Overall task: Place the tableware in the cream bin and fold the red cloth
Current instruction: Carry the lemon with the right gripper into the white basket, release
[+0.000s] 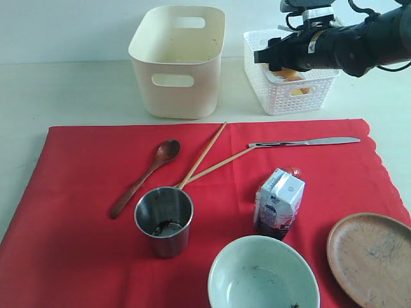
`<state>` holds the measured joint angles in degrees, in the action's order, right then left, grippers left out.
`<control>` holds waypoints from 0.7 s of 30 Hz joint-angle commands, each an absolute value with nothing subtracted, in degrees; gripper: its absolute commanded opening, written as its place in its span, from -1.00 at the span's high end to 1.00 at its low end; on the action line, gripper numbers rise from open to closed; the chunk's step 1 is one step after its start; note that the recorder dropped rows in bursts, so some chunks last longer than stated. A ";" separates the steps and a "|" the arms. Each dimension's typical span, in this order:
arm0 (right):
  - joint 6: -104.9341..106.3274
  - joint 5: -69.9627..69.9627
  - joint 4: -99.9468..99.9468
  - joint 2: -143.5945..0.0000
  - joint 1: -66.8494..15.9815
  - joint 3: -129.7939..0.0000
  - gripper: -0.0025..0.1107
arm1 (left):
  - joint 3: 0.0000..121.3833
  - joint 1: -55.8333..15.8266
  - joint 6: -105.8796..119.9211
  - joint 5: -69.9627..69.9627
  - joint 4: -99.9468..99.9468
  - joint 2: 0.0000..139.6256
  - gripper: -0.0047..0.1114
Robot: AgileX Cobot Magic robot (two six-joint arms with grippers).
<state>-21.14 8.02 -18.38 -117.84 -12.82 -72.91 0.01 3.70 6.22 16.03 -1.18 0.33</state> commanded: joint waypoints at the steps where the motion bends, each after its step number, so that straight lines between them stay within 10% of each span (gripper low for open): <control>1: -20.98 10.40 -15.00 -118.81 -12.63 -73.12 0.90 | 0.00 3.38 5.81 15.68 -1.38 0.00 0.90; 15: -19.91 11.27 -10.32 -119.05 -12.63 -73.12 -0.25 | 0.00 3.38 5.81 15.68 -1.38 0.00 0.90; 21: -19.91 11.27 -10.09 -116.55 -12.63 -73.12 -0.37 | 0.00 3.38 5.81 15.68 -1.38 0.00 0.90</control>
